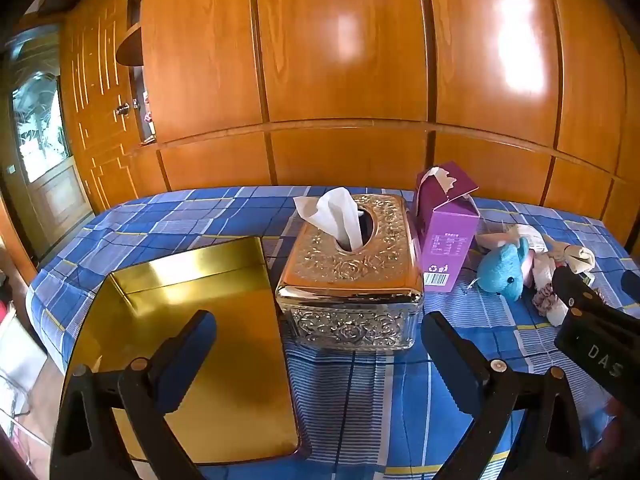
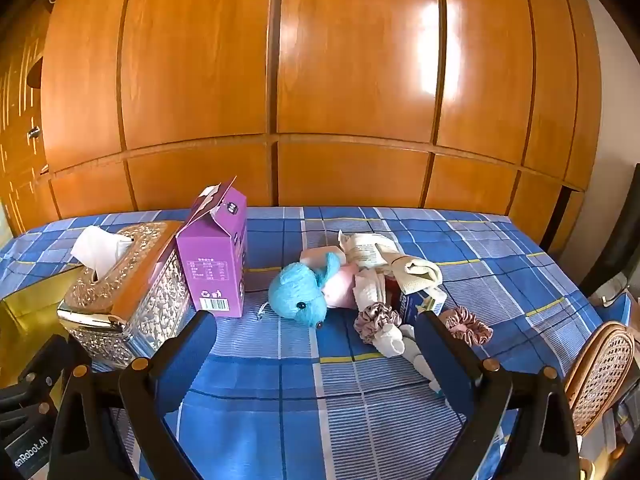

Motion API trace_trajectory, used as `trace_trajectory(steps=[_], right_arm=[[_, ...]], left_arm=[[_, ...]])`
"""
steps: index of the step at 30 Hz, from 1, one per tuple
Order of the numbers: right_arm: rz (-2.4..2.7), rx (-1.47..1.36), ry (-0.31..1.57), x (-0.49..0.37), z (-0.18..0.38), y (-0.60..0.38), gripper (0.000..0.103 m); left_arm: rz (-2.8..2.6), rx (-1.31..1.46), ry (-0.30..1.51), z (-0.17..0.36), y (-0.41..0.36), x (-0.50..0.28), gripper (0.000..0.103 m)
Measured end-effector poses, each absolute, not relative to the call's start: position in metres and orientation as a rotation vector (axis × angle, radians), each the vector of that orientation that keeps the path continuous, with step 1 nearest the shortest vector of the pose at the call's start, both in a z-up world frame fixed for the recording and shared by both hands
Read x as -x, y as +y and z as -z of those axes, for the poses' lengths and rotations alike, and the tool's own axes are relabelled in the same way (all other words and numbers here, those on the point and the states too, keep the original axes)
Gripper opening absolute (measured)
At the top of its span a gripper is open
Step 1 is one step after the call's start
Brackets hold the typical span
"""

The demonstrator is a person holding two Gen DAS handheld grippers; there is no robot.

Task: Organize soft objects
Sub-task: 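Move both tools toward the pile of soft items beside the purple carton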

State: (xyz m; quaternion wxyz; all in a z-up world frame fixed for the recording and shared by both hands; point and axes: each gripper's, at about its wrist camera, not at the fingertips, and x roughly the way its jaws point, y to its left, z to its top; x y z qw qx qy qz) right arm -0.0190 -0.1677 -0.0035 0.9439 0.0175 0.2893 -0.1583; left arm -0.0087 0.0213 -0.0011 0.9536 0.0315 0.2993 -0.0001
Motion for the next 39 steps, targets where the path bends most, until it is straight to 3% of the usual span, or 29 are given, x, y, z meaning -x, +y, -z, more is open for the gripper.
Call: trace_trajectory(steps=[39], right_arm=[[0.407,-0.061,0.626,0.015,0.008,-0.204,0.101]], left_arm=[[0.039,-0.098,0.613,0.002,0.01,0.014,0.103]])
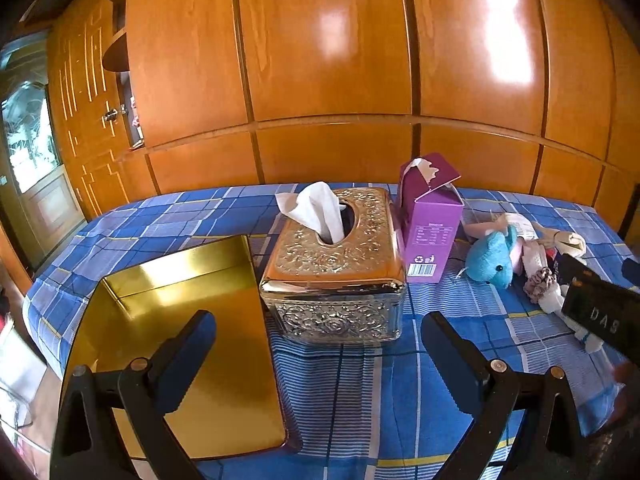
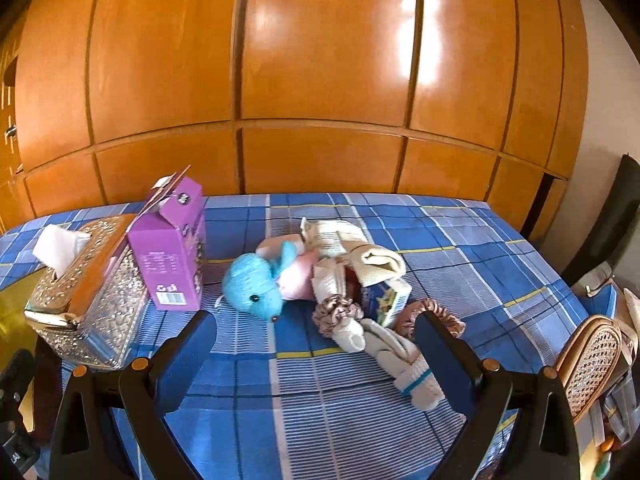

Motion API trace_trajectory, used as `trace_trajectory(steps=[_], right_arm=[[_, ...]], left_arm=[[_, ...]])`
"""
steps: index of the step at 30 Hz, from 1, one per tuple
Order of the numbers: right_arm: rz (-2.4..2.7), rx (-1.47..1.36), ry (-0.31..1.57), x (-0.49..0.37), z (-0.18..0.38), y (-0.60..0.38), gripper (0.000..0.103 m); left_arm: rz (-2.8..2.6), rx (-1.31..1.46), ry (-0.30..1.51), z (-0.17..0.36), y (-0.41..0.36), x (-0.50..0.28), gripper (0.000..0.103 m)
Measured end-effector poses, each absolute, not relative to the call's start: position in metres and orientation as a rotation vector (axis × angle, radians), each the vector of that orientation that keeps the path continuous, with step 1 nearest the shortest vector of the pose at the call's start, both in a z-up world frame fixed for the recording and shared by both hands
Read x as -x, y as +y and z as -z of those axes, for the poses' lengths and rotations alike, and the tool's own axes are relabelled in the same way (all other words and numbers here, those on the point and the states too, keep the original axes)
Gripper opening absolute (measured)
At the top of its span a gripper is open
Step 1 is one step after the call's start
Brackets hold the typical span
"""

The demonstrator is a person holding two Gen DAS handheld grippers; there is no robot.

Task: Organize soft objects
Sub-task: 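Move both tools toward the pile of soft items beside the purple carton, then grasp the blue plush toy with the left gripper while the right gripper grasps the blue Tempo pack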

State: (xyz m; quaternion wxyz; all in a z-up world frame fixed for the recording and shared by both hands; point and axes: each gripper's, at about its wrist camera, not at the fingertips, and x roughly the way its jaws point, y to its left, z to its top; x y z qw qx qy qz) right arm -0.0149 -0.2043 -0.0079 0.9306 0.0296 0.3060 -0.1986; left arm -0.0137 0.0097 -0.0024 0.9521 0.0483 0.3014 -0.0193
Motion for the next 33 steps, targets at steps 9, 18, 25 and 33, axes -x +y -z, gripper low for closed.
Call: trace_trajectory(steps=[9,18,25,33], right_arm=[[0.435,-0.079,0.644,0.017,0.004,-0.222,0.101],[0.469,-0.199,0.652,0.021,-0.002,-0.275,0.101],[0.524,-0.458,0.676,0.034,0.008,-0.357,0.101],[0.51,-0.629,0.678,0.038,0.026,-0.394,0.101]], left_arm=[[0.058,-0.12,0.614,0.003,0.002,0.015,0.103],[0.21,-0.139,0.62,0.001,-0.013,0.013,0.103],[0.506,-0.255,0.711,0.002,-0.058,0.001,0.103],[0.643,-0.251,0.815,0.007,-0.107,-0.036,0.091]])
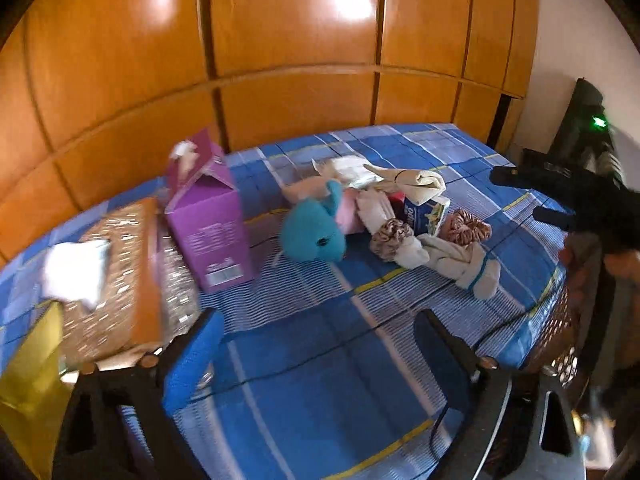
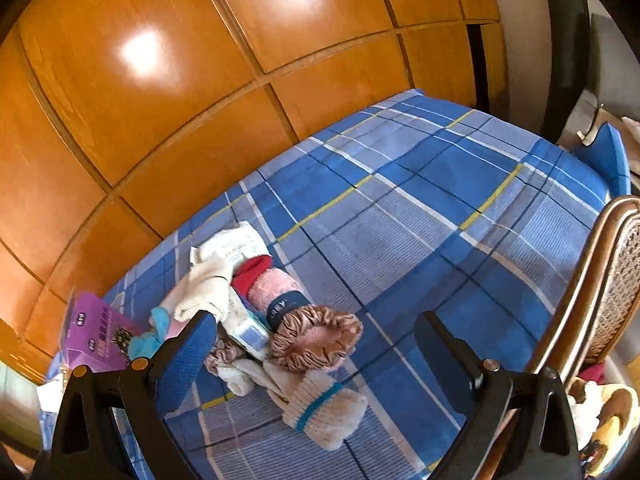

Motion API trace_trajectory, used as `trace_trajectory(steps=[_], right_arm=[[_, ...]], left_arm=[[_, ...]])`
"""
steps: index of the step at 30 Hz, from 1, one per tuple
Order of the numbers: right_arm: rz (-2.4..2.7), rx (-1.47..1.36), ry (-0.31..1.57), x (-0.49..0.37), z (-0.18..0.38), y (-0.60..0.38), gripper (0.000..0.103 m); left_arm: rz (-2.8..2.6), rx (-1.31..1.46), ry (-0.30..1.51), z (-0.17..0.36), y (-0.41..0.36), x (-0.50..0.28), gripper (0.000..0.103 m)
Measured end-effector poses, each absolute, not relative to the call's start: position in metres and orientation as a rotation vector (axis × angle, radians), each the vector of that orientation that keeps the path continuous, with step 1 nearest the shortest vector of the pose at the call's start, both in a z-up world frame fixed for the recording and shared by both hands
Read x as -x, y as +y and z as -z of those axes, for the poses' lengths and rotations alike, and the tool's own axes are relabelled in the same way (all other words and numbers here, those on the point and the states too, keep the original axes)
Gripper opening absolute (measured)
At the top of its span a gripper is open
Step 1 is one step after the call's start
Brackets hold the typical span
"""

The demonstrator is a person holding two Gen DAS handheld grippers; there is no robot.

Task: Organize soft objects
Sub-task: 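Grasp the blue plush toy with the left gripper while the right gripper grasps the blue Tempo pack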

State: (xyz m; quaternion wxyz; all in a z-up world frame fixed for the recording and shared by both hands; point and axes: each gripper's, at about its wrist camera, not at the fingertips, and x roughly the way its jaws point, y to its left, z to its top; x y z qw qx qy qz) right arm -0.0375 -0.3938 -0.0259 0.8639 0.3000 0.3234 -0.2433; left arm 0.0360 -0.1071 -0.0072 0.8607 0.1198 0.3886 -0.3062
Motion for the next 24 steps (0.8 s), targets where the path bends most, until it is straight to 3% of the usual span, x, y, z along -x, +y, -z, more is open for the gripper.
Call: trace_trajectory(steps=[10,15,19,20,22,24], right_arm=[[0.487,-0.652,0.661,0.037,0.026,-0.394,0.101],[0.484,-0.655,0.651,0.038,0.025,-0.394,0.101],[0.482,-0.657,0.647,0.039,0.025,-0.395,0.101],[0.482,-0.656,0.647,0.039,0.025,-0.395,0.101],[0.482,-0.656,0.648,0.039,0.025,-0.395,0.101],[0.477,-0.658,0.648,0.039,0.025,-0.395,0.095]], left_arm=[[0.671,-0.387,0.832,0.022,-0.18,-0.087,0.068],[0.65,-0.525,0.834,0.042,-0.214,-0.111,0.069],[0.595,-0.652,0.794,0.066,-0.231,-0.121,0.079],[0.584,-0.677,0.773,0.07,-0.234,-0.123,0.077],[0.559,-0.695,0.738,0.071,-0.233,-0.125,0.048],[0.57,-0.687,0.707,0.066,-0.229,-0.125,0.036]])
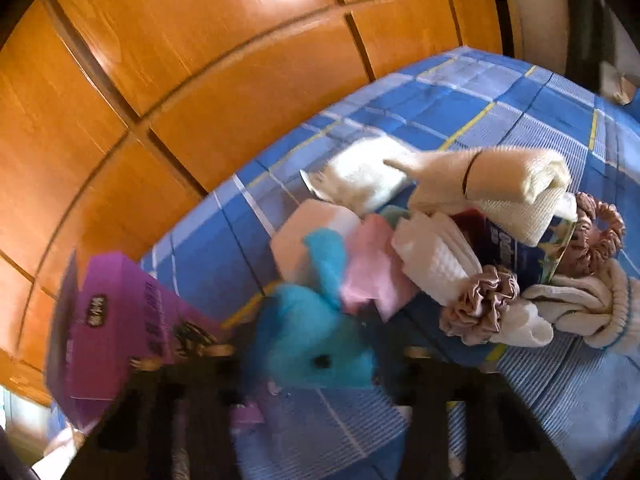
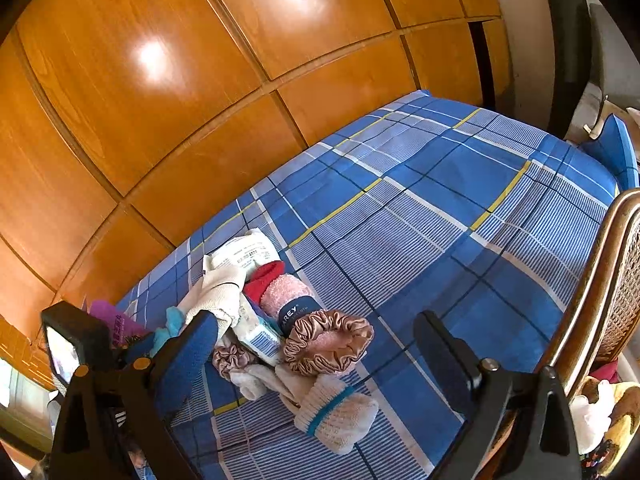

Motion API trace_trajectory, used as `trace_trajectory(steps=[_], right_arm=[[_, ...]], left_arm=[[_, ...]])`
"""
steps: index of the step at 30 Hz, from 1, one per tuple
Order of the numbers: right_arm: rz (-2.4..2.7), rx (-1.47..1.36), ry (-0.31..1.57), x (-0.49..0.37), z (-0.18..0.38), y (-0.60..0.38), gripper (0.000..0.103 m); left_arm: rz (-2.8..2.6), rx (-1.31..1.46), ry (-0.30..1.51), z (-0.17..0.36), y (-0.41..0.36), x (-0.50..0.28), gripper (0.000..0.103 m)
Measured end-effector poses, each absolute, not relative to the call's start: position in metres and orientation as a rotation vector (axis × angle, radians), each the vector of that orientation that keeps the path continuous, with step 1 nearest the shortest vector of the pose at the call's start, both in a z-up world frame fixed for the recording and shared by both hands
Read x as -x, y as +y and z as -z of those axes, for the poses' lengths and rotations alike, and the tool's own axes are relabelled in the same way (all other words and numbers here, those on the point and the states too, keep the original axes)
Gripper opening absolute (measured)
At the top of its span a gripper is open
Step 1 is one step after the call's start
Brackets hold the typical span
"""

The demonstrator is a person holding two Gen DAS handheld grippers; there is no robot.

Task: Organize soft objects
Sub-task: 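Grasp the blue plush toy with the left gripper while the right gripper grasps the blue Tempo pack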

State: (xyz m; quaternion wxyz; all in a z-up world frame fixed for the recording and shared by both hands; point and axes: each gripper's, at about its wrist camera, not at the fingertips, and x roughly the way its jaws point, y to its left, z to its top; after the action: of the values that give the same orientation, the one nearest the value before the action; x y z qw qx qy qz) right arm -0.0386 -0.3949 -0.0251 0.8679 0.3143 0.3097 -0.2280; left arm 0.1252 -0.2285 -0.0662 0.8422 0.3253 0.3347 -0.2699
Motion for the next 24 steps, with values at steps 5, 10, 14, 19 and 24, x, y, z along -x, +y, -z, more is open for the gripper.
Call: trace_trajectory(steps=[5,10,14,19,24], right_arm=[[0.429,-0.703,0.678,0.037,0.031,-0.4,0.075],[0.433,-0.658,0.691,0.034,0.029,-0.392,0.075],[0.437,-0.656,0.691,0.035,0.029,-0.392,0.075],[0.436,-0.667,0.688,0.037,0.029,-0.394,0.075],[0.418,-0.687,0.689,0.038,0.031,-0.397,0.075]], left_arm=[[0.648,-0.568,0.723,0.05,-0.201,-0.115,0.011],[0.775,-0.447,0.807,0.052,-0.173,-0.093,0.004],[0.811,-0.426,0.813,0.054,-0.161,-0.071,0.005],[0.736,-0.442,0.757,0.043,-0.165,-0.081,0.062],[0.688,-0.525,0.726,0.045,-0.194,-0.105,0.072]])
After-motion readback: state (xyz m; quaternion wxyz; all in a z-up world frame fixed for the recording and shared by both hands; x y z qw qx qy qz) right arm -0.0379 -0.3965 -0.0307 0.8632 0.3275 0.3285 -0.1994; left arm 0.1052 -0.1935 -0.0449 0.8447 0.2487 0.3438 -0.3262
